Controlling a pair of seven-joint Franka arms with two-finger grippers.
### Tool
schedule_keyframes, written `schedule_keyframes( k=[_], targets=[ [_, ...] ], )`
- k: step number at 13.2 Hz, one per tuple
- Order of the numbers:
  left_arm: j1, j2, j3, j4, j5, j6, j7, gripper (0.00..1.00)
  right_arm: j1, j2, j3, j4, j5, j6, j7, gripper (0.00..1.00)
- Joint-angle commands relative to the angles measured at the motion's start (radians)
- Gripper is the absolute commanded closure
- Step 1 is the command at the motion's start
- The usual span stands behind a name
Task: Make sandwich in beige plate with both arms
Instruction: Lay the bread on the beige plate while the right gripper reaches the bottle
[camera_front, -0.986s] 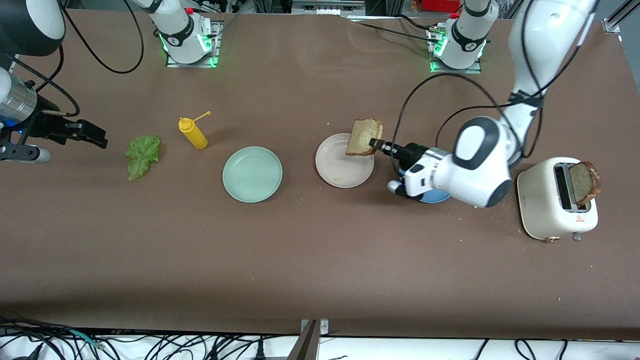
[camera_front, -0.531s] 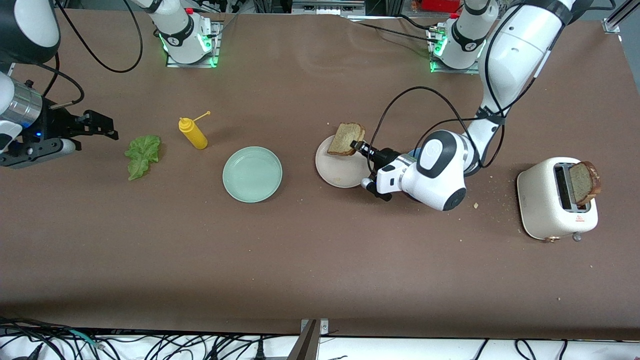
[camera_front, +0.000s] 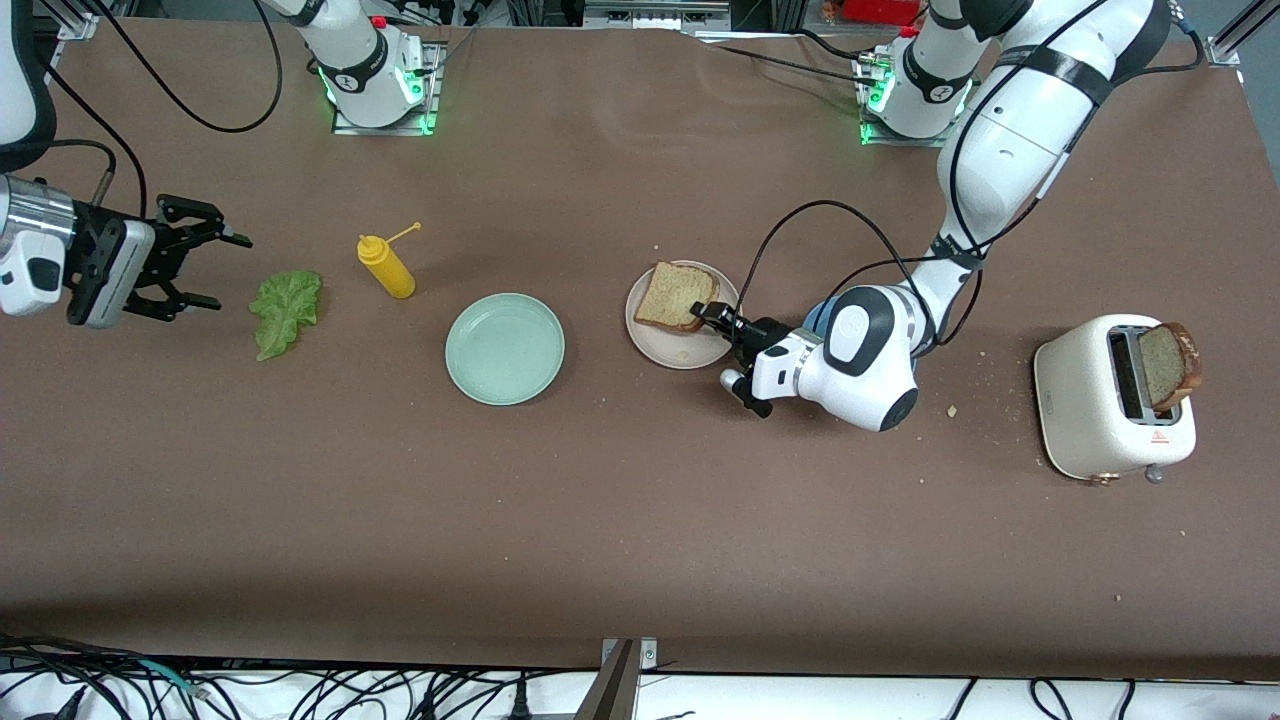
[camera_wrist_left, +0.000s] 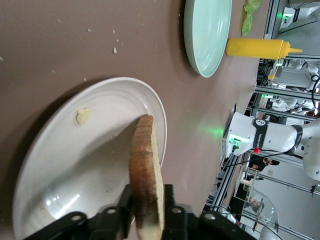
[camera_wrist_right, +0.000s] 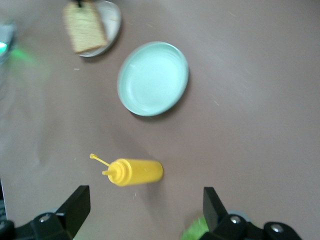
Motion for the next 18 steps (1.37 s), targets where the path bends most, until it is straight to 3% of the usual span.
schedule_keyframes(
  k=[1, 7, 9, 15, 18],
  targets=[
    [0.004, -0.012, 0.01, 0.022, -0.02, 0.0, 0.024, 0.0, 0.0, -0.03, -0.038, -0.142, 0.141, 0.016, -0.252, 0.0],
    [0.018, -0.116, 0.018, 0.059, 0.262, 0.0, -0.002, 0.0, -0.001, -0.006, -0.172, -0.34, 0.264, 0.011, -0.737, 0.0],
    [0.032, -0.182, 0.024, 0.06, 0.343, -0.011, -0.1, 0.0, -0.009, 0.032, -0.193, -0.38, 0.312, 0.008, -0.864, 0.0],
    [0.041, -0.418, 0.027, 0.056, 0.737, -0.076, -0.539, 0.0, -0.056, 0.33, -0.196, -0.408, 0.562, -0.141, -1.219, 0.0],
    [0.085, -0.512, 0.037, 0.056, 0.824, -0.08, -0.578, 0.0, -0.058, 0.396, -0.195, -0.408, 0.596, -0.167, -1.282, 0.0]
  ],
)
